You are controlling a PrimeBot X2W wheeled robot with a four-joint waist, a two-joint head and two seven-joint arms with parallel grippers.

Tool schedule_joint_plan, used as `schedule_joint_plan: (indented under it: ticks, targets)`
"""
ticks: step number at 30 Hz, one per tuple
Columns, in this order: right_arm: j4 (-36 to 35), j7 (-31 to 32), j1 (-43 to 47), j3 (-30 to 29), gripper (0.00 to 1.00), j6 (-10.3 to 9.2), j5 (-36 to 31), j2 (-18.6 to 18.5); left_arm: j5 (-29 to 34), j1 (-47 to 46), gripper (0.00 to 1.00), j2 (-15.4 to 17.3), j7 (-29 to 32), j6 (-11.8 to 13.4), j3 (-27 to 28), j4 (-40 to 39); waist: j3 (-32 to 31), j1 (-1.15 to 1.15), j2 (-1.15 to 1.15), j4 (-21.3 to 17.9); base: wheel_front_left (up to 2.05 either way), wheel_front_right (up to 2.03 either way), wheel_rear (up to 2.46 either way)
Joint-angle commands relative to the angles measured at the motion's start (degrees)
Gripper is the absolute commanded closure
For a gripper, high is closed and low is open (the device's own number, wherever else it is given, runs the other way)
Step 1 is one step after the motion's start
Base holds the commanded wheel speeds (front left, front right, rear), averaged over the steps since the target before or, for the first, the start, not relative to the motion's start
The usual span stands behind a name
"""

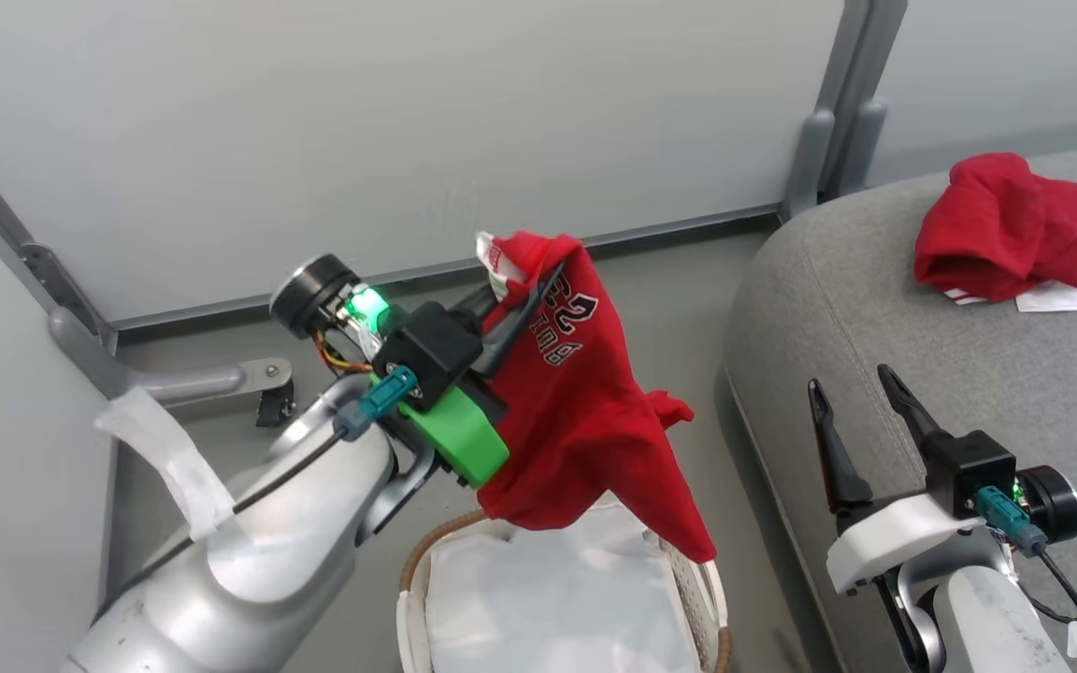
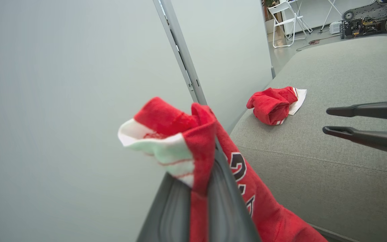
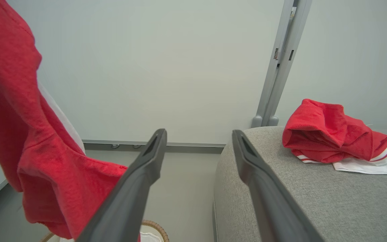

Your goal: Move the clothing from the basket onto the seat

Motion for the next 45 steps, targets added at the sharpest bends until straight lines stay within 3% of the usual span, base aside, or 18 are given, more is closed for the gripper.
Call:
schedule_joint_plan:
  ticks: [1, 11, 20, 26, 34, 36, 37, 38, 39, 45]
  targets:
    - [0.1, -0.1, 0.3, 0.4, 0.0, -0.08, -0.1, -0.2, -0.4, -1.5, 1.0, 0.7, 0.0, -0.2, 0.1, -0.6, -2.4, 0.01, 0.0, 1.8, 0.0, 0.0, 0.0]
    - [-0.2, -0.1, -1.1, 7.1, 0.0, -0.08, 0.6, -0.2, -1.4, -9.6, 1.0, 2.7, 0.0, -0.2, -0.4, 0.9, -3.0, 0.01, 0.0, 2.1, 0.0, 0.0, 0.0]
    - [-3.9, -0.1, -0.8, 17.9, 0.0, -0.08, 5.6, -0.2, -2.1, -13.3, 1.0, 1.0, 0.0, -0.2, -2.2, 3.5, -3.4, 0.01, 0.0, 2.9, 0.0, 0.0, 0.0]
    - [3.5, -0.1, -5.0, 23.4, 0.0, -0.08, 4.1, -0.3, -2.5, -15.2, 1.0, -0.8, 0.0, -0.1, -3.8, 3.7, -3.3, 0.01, 0.0, 3.9, 0.0, 0.0, 0.0]
    - [13.1, -0.1, -10.6, 23.6, 0.0, -0.08, 3.0, -0.2, -3.6, -15.9, 1.0, -2.7, 0.0, -0.1, -5.4, 1.9, -3.4, 0.01, 0.0, 5.6, 0.0, 0.0, 0.0]
    - [14.2, -0.1, -11.1, 23.3, 0.26, -0.08, 3.2, -0.2, -4.6, -15.1, 1.0, -2.9, 0.0, -0.1, -5.7, 1.4, -3.5, 0.01, 0.0, 5.9, 0.0, 0.0, 0.0]
    - [14.6, -0.1, -11.3, 23.3, 0.8, -0.08, 3.4, -0.2, -5.2, -14.6, 1.0, -2.9, 0.0, -0.1, -5.8, 1.2, -3.6, 0.01, 0.0, 6.1, 0.0, 0.0, 0.0]
    - [14.8, -0.1, -11.5, 23.3, 0.86, -0.08, 3.5, -0.2, -5.7, -14.1, 1.0, -2.9, 0.0, -0.1, -6.0, 1.1, -3.6, 0.01, 0.0, 6.2, 0.0, 0.0, 0.0]
    - [15.0, -0.1, -11.6, 23.3, 1.0, -0.08, 3.6, -0.2, -6.2, -13.7, 1.0, -2.9, 0.0, -0.1, -6.2, 1.0, -3.7, 0.01, 0.0, 6.3, 0.0, 0.0, 0.0]
    - [14.2, -0.1, -11.8, 22.0, 1.0, -0.08, 3.9, -0.2, -6.9, -11.8, 1.0, -2.3, 0.0, -0.2, -6.2, 0.8, -3.8, 0.01, 0.0, 6.3, 0.0, 0.0, 0.0]
